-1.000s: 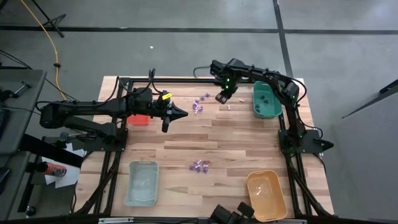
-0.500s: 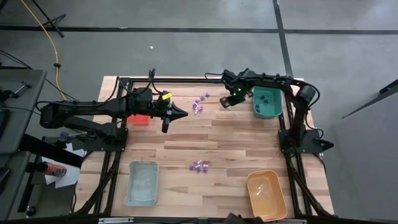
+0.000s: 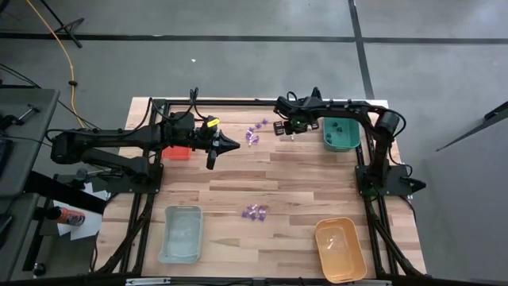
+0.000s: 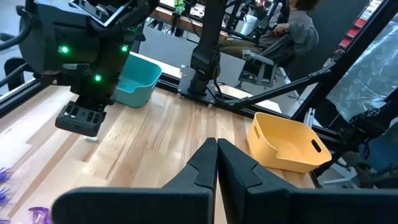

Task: Sort Halloween decoration
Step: Put the white bone toy into the orange bin

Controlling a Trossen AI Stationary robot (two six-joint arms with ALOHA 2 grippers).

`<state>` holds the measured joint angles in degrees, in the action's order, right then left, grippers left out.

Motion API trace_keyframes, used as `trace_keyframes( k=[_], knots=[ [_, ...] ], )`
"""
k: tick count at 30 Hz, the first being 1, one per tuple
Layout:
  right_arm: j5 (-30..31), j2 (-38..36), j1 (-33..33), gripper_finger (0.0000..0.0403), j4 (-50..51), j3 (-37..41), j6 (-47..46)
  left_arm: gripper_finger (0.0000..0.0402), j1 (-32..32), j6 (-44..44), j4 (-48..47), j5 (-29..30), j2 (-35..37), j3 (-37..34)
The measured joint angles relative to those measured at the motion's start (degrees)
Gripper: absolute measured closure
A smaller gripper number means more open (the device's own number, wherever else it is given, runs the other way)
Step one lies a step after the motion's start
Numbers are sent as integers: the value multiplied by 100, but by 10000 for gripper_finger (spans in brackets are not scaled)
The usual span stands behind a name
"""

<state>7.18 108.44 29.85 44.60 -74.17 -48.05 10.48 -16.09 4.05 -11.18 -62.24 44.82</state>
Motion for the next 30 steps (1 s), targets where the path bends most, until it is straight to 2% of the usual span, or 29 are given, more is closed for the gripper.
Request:
trace_keyframes(
  k=[10,22,26,30],
  knots=[
    [-4,304,-35,304,77,0,-428,401,0,-36,-46,-10,0,2],
    [22,590,-170,306,-9,-24,-324,401,-2,-187,-295,-15,0,1],
    [84,599,-223,330,-24,-22,-133,401,-2,-187,-293,-15,0,2],
    [98,608,-264,380,-15,-17,56,401,-2,-193,-293,-16,0,2]
  ],
)
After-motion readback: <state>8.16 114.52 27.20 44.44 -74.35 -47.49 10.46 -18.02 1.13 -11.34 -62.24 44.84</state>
